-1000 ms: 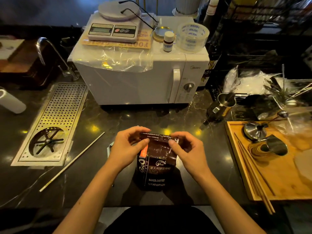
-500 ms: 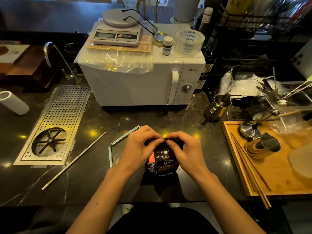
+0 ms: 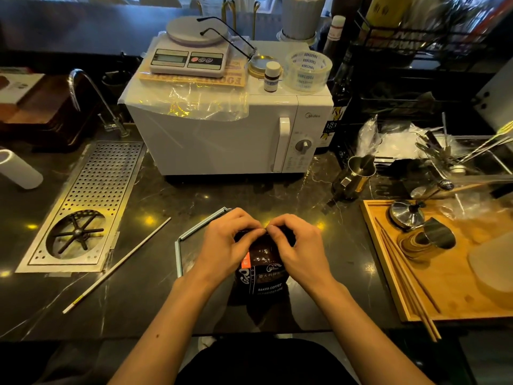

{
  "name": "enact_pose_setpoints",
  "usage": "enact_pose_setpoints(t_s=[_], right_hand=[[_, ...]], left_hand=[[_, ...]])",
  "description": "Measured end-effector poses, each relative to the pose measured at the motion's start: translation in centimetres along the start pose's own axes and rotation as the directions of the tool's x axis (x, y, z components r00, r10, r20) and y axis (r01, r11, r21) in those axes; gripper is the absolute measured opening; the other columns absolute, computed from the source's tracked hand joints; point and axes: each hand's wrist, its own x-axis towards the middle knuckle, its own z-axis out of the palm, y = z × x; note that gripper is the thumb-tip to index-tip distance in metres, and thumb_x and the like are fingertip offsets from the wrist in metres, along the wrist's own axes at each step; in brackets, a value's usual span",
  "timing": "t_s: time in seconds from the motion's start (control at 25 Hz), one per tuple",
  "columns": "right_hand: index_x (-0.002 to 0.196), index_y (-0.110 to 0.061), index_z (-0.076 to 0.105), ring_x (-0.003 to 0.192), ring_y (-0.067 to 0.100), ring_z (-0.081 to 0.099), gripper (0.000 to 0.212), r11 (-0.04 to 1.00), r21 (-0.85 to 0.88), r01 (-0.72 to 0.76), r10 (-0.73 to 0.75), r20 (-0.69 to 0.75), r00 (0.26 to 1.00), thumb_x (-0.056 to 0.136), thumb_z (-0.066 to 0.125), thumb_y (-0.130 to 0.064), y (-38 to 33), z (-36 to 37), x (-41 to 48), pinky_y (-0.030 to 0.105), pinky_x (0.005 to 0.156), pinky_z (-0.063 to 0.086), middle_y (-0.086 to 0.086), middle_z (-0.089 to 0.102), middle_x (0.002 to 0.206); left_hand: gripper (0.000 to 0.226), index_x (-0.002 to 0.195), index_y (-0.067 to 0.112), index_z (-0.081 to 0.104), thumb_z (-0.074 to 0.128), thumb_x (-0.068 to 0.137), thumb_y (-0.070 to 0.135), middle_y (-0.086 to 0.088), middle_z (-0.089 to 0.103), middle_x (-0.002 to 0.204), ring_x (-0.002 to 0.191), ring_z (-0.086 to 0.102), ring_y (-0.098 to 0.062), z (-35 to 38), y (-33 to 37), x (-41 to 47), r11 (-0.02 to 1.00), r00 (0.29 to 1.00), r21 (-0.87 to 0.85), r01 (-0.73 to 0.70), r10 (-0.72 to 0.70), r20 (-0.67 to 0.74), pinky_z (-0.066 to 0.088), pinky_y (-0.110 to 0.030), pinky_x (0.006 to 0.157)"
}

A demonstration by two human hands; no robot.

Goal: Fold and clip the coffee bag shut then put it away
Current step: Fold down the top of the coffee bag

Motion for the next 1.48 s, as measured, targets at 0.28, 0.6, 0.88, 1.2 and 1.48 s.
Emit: enact_pose_setpoints(t_s=[0.28, 0.6, 0.88, 1.2, 1.48], right_hand=[[0.077, -0.014, 0.068, 0.077, 0.008, 0.063, 0.012, 0.998, 0.042, -0.049, 0.054, -0.133, 0.99, 0.085, 0.067, -0.004, -0.1, 1.4, -0.7, 0.022, 0.068, 0.049, -0.004, 0.068, 0.076], [0.077, -0.018, 0.071, 0.073, 0.009, 0.068, 0.01, 0.897, 0.332, -0.29, 0.369, -0.204, 0.907, 0.075, 0.082, -0.018, -0.4, 1.1, -1.3, 0.027, 0.07, 0.056, -0.005, 0.071, 0.075], [0.078, -0.017, 0.071, 0.076, 0.015, 0.07, 0.006, 0.849, 0.4, -0.344, 0.425, -0.132, 0.895, 0.08, 0.077, -0.017, 0.0, 1.0, -1.3, 0.039, 0.073, 0.059, 0.0, 0.072, 0.076], [0.074, -0.025, 0.071, 0.07, 0.004, 0.066, 0.018, 0.913, 0.279, -0.298, 0.321, -0.038, 0.946, 0.084, 0.071, -0.011, 1.0, -0.5, -0.2, 0.03, 0.069, 0.056, -0.011, 0.07, 0.069], [0.08, -0.021, 0.071, 0.076, 0.005, 0.067, 0.016, 0.946, 0.21, -0.249, 0.237, 0.078, 0.968, 0.09, 0.064, -0.01, 1.1, -1.8, -0.2, 0.022, 0.072, 0.053, -0.01, 0.071, 0.076]], left_hand=[[0.011, 0.076, 0.024, 0.075, 0.083, 0.072, 0.018, 0.007, 0.073, 0.075, 0.077, 0.069, -0.008, 1.2, -0.2, -1.6, 0.922, 0.916, -0.252, 0.296, -0.349, -0.2, 0.055, -0.022, 0.072], [0.009, 0.076, 0.035, 0.075, 0.075, 0.076, 0.026, 0.007, 0.075, 0.078, 0.078, 0.071, -0.012, 2.0, -0.4, -2.7, 0.806, 0.863, -0.471, 0.358, -0.478, -0.161, 0.057, -0.032, 0.072], [0.022, 0.077, 0.036, 0.071, 0.075, 0.079, 0.015, 0.024, 0.073, 0.078, 0.08, 0.07, -0.003, 1.6, -0.5, -2.8, 0.915, 0.907, -0.291, 0.279, -0.351, -0.234, 0.052, -0.016, 0.072], [0.027, 0.085, 0.037, 0.071, 0.068, 0.087, 0.011, 0.031, 0.071, 0.084, 0.086, 0.068, 0.003, 0.6, -0.8, -2.5, 0.951, 0.954, -0.195, 0.241, -0.269, -0.131, 0.05, -0.012, 0.077], [0.016, 0.098, 0.02, 0.075, 0.062, 0.091, 0.016, 0.032, 0.068, 0.086, 0.093, 0.065, 0.007, -1.1, -1.0, -2.2, 0.984, 0.985, -0.023, 0.175, -0.174, 0.016, 0.047, -0.006, 0.079]])
